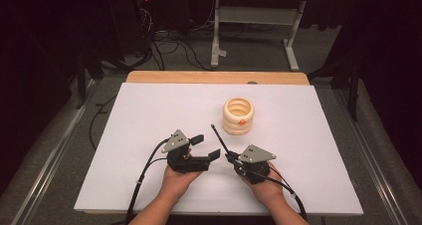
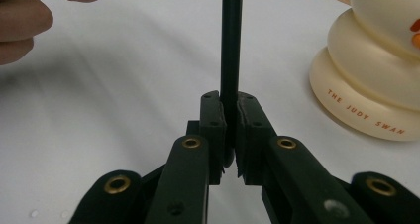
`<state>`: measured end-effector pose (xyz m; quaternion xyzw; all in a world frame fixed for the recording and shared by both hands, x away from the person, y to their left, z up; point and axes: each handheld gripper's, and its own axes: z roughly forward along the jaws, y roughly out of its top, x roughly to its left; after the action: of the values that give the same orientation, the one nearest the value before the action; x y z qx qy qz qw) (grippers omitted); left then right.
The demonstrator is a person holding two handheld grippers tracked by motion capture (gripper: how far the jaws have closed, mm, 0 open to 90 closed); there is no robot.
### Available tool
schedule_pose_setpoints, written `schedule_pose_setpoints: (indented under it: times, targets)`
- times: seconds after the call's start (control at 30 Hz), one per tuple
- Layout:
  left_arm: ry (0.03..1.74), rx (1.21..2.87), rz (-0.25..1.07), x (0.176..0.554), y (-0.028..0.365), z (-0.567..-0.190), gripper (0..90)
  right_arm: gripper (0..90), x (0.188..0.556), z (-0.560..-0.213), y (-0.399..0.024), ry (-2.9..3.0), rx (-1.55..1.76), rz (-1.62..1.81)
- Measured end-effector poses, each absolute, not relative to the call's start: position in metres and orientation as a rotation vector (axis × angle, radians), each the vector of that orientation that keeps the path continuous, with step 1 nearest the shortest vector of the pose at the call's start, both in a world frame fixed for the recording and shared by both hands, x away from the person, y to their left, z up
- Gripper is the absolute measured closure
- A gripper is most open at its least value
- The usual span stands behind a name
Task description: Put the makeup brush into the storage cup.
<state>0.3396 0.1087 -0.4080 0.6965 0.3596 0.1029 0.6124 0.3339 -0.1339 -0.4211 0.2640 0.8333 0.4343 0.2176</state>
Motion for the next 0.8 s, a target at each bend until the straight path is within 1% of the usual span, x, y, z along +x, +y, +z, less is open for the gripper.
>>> schedule_pose_setpoints:
  times: [0.53,0.8]
  targets:
    - [0.847,1.565,0.234,0.339,0.115,-0.405,19.1,86.3,0.33,-0.422,-0.127,2.32,0.692,1.214]
    - [0.849,1.539,0.229,0.339,0.118,-0.404,22.5,86.3,0.326,-0.422,-0.12,2.339,0.662,1.214]
